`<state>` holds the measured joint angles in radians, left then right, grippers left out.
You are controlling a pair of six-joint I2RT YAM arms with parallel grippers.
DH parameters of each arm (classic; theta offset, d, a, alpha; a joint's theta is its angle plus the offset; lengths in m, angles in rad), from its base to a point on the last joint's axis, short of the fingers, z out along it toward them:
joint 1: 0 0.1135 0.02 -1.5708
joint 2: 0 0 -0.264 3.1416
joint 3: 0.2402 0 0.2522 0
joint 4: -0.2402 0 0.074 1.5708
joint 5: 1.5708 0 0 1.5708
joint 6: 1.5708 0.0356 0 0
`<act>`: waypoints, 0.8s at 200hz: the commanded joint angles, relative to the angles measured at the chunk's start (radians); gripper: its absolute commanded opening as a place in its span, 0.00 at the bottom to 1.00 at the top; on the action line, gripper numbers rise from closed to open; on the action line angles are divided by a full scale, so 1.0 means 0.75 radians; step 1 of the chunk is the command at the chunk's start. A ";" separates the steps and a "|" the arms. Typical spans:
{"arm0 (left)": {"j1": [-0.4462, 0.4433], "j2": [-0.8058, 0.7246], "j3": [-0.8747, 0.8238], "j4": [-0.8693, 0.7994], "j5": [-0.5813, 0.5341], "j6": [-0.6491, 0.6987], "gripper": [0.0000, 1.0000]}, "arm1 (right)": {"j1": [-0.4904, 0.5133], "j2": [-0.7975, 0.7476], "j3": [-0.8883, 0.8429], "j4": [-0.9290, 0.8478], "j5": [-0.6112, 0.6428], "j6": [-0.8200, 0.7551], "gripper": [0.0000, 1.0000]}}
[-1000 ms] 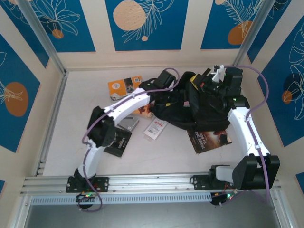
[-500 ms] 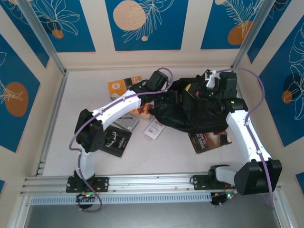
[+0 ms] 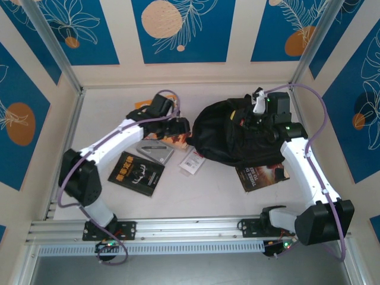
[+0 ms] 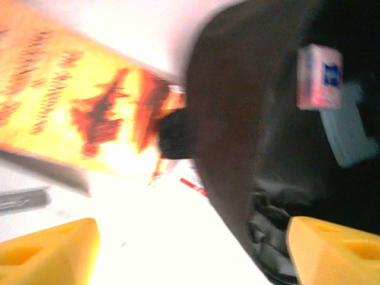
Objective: Pack the student bag
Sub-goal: Pick up the pencil case at the center of the table.
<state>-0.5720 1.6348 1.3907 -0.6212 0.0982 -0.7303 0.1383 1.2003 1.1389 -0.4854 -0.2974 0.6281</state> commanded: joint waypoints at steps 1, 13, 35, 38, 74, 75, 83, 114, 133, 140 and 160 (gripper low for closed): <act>0.067 -0.068 -0.077 -0.163 -0.160 -0.099 0.93 | 0.021 -0.023 0.041 -0.042 0.055 -0.040 0.00; 0.110 -0.062 -0.087 -0.236 -0.177 -0.186 0.98 | 0.026 -0.023 0.044 -0.047 0.085 -0.042 0.00; 0.171 -0.032 -0.099 -0.337 -0.214 -0.365 0.99 | 0.033 -0.023 0.046 -0.043 0.107 -0.044 0.00; 0.178 -0.026 -0.101 -0.347 -0.216 -0.387 1.00 | 0.034 -0.024 0.046 -0.043 0.110 -0.045 0.00; 0.243 0.079 -0.118 -0.320 -0.153 -0.551 0.99 | 0.037 -0.041 0.038 -0.016 0.137 -0.036 0.00; 0.244 0.083 -0.118 -0.318 -0.151 -0.554 0.99 | 0.038 -0.042 0.038 -0.016 0.139 -0.035 0.00; 0.247 0.105 -0.121 -0.301 -0.145 -0.588 0.99 | 0.038 -0.045 0.034 -0.010 0.144 -0.034 0.00; 0.256 0.200 -0.134 -0.223 -0.125 -0.671 0.99 | 0.039 -0.064 0.015 0.014 0.163 -0.023 0.00; 0.254 0.265 -0.111 -0.203 -0.097 -0.704 0.99 | 0.035 -0.066 0.011 0.016 0.163 -0.025 0.00; 0.255 0.286 -0.099 -0.196 -0.090 -0.708 0.99 | 0.036 -0.068 0.010 0.020 0.162 -0.027 0.00; 0.256 0.328 -0.064 -0.187 -0.101 -0.715 0.99 | 0.036 -0.071 -0.001 0.029 0.155 -0.026 0.00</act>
<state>-0.3927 1.8469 1.3025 -0.7738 0.0071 -1.2121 0.1619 1.1728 1.1385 -0.4862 -0.1802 0.6163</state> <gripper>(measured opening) 0.993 0.060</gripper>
